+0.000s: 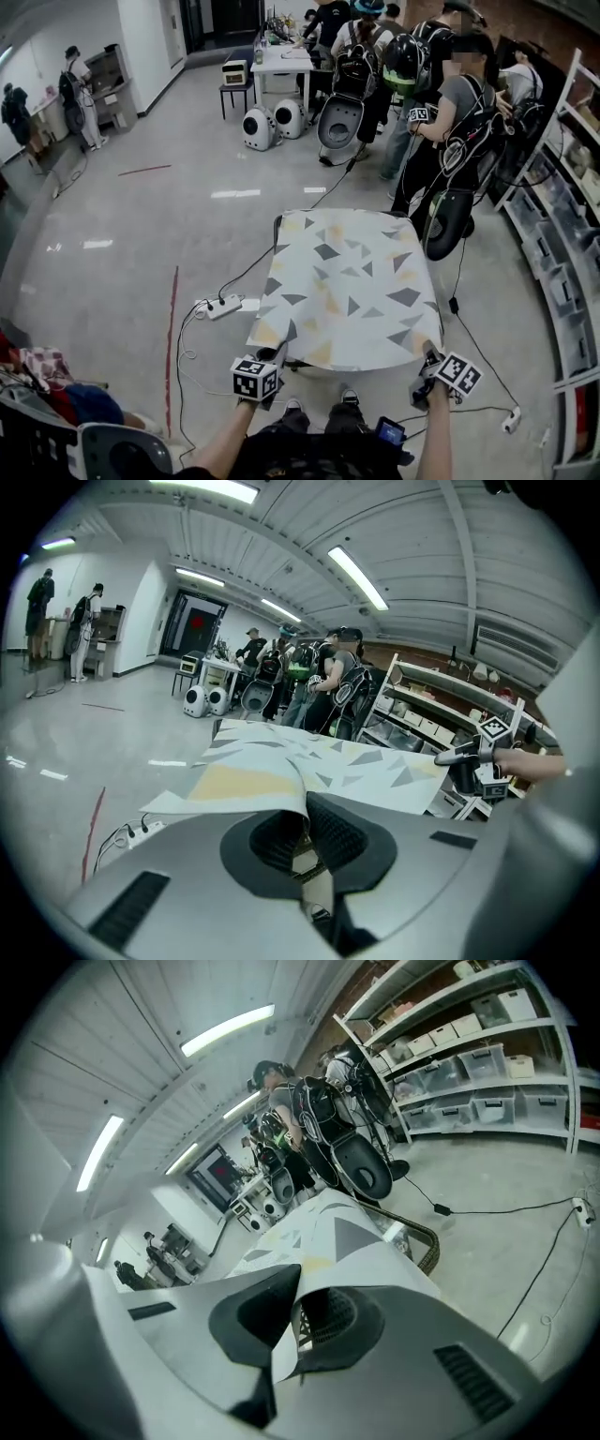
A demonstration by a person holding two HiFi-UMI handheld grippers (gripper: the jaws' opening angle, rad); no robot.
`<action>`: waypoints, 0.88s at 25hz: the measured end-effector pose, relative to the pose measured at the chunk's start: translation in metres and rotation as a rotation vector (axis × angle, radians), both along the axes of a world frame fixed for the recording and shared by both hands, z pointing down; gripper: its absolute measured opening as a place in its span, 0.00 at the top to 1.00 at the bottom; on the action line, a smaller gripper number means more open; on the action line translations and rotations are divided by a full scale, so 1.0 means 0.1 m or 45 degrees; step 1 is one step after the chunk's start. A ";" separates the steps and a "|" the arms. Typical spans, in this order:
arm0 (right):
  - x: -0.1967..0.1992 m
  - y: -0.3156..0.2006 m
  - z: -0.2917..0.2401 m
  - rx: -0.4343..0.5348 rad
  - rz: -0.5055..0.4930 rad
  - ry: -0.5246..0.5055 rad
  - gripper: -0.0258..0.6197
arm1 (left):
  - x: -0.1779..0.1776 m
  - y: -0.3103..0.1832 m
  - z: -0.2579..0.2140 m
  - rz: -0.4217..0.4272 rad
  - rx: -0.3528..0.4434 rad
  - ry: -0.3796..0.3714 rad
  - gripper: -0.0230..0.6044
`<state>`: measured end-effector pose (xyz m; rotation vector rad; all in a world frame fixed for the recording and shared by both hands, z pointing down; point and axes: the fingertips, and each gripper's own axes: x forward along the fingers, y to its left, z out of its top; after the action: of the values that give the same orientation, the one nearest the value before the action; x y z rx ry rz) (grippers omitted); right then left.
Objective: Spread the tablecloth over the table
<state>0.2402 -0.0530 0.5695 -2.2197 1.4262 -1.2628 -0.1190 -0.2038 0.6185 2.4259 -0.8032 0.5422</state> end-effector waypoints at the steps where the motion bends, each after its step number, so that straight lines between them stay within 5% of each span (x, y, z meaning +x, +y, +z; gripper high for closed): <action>1: 0.02 0.02 0.06 -0.017 -0.011 -0.007 0.93 | 0.00 0.00 0.04 -0.007 -0.005 -0.015 0.92; 17: 0.90 0.20 1.07 -0.174 -0.143 -0.130 0.93 | 0.60 0.59 0.79 -0.258 -0.172 -0.164 0.92; 22: 1.05 0.24 1.34 -0.186 -0.177 -0.162 0.93 | 0.63 0.73 0.97 -0.310 -0.149 -0.242 0.92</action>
<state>0.3453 -0.0288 0.7034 -2.1153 1.5054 -1.5711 -0.0556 -0.1307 0.7155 2.1535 -1.0970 0.7094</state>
